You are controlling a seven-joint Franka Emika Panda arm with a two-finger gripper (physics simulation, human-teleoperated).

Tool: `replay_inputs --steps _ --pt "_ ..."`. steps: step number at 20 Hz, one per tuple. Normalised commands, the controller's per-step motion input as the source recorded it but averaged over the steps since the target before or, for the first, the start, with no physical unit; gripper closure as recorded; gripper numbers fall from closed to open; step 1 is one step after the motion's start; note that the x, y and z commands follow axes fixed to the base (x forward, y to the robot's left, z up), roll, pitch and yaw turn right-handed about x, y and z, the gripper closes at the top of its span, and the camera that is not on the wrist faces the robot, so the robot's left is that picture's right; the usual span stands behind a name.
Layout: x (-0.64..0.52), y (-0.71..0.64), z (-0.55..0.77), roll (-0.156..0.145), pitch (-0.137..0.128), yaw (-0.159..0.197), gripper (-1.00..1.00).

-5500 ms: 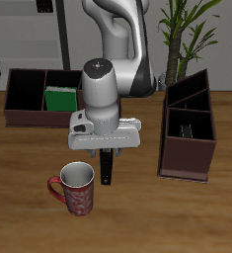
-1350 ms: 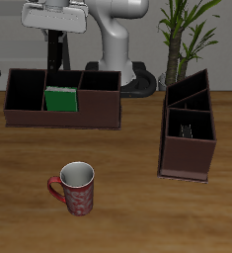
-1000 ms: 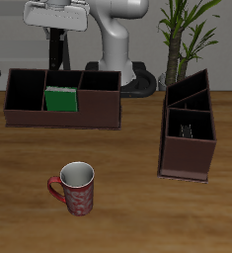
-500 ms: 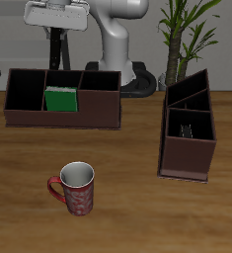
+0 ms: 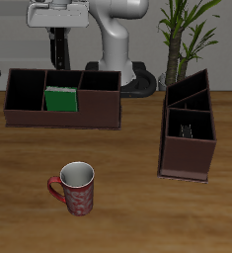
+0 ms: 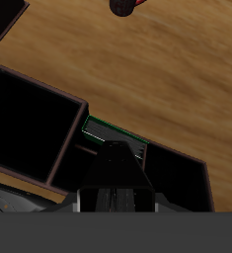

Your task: Place the yellow book into the left desk caddy's right compartment and place the green book into the back desk caddy's front compartment and place the black book into the back desk caddy's back compartment

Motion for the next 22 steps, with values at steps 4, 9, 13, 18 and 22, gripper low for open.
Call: replay_inputs --steps 4,9,13,18,22 --pt "-0.18 -0.11 0.10 -0.043 -0.023 0.234 1.00" --pt "-0.10 -0.11 0.01 -0.030 0.016 0.196 1.00" --pt "-0.03 -0.03 -0.01 0.007 0.012 0.186 1.00" --pt "-0.03 0.09 -0.07 0.007 -0.004 0.150 1.00" --pt "-0.04 0.03 -0.12 0.021 -0.007 0.257 1.00"
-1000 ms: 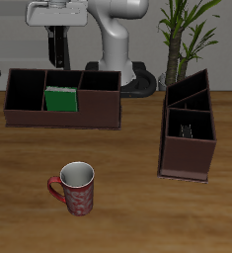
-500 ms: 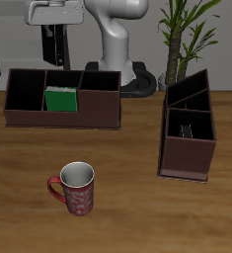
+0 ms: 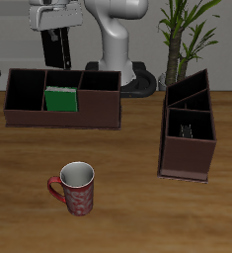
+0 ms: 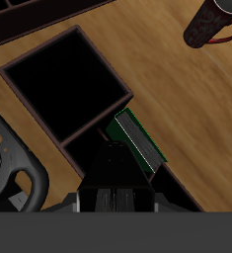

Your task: Place the yellow book into the left desk caddy's right compartment and place the green book into the back desk caddy's front compartment and place the black book into the back desk caddy's back compartment

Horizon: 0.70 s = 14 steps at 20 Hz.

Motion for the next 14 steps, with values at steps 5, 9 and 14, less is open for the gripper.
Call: replay_inputs --steps 5,9,14 --pt "-0.02 0.00 -0.13 -0.005 0.032 0.131 1.00" --pt "0.00 0.06 -0.22 0.037 0.030 0.247 1.00" --pt "-0.02 -0.14 0.01 0.013 0.014 0.196 1.00"
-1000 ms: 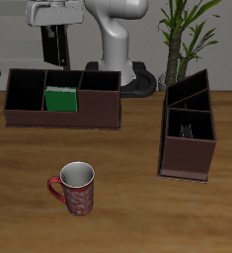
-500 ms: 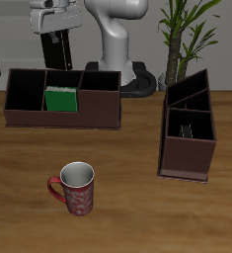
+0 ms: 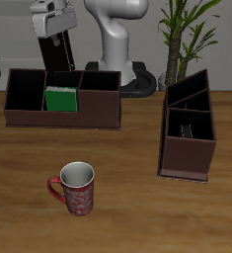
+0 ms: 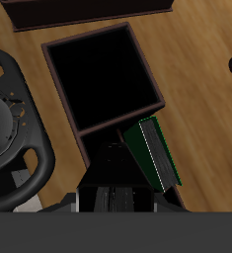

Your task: Place the yellow book into the left desk caddy's right compartment and place the green book into the back desk caddy's front compartment and place the black book into the back desk caddy's back compartment

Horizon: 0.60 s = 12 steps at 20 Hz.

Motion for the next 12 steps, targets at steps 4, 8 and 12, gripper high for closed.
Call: replay_inputs --steps 4,8,12 --pt "-0.02 -0.34 -0.08 -0.039 0.084 0.135 1.00" --pt "-0.02 -0.20 -0.07 -0.011 -0.001 0.169 1.00" --pt "0.04 -0.23 0.10 -0.015 0.001 0.108 1.00"
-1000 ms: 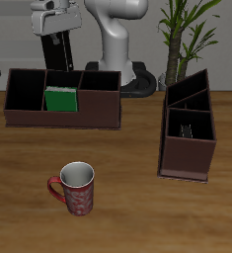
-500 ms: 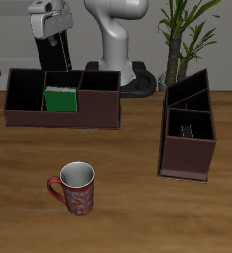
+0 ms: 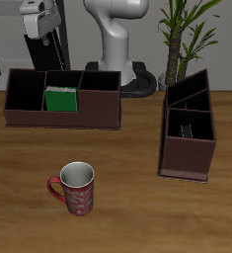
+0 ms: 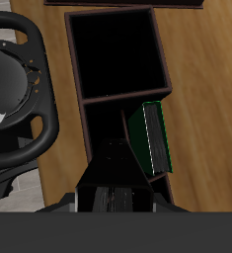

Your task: Place the yellow book into the left desk caddy's right compartment and place the green book into the back desk caddy's front compartment and place the black book into the back desk caddy's back compartment

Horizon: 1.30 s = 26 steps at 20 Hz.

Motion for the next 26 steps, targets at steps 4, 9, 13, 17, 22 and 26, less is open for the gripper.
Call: replay_inputs --steps 4,9,13,17,22,26 --pt "0.04 -0.11 0.04 0.007 -0.013 0.117 1.00" --pt "0.06 -0.02 0.03 0.017 -0.036 0.105 1.00" --pt "0.07 0.01 0.03 0.089 -0.002 0.061 1.00" --pt "0.07 -0.02 -0.04 0.077 0.000 -0.031 1.00" --pt "0.05 0.10 -0.16 0.043 0.009 0.052 1.00" --pt "0.02 0.10 -0.10 0.052 0.028 0.006 1.00"
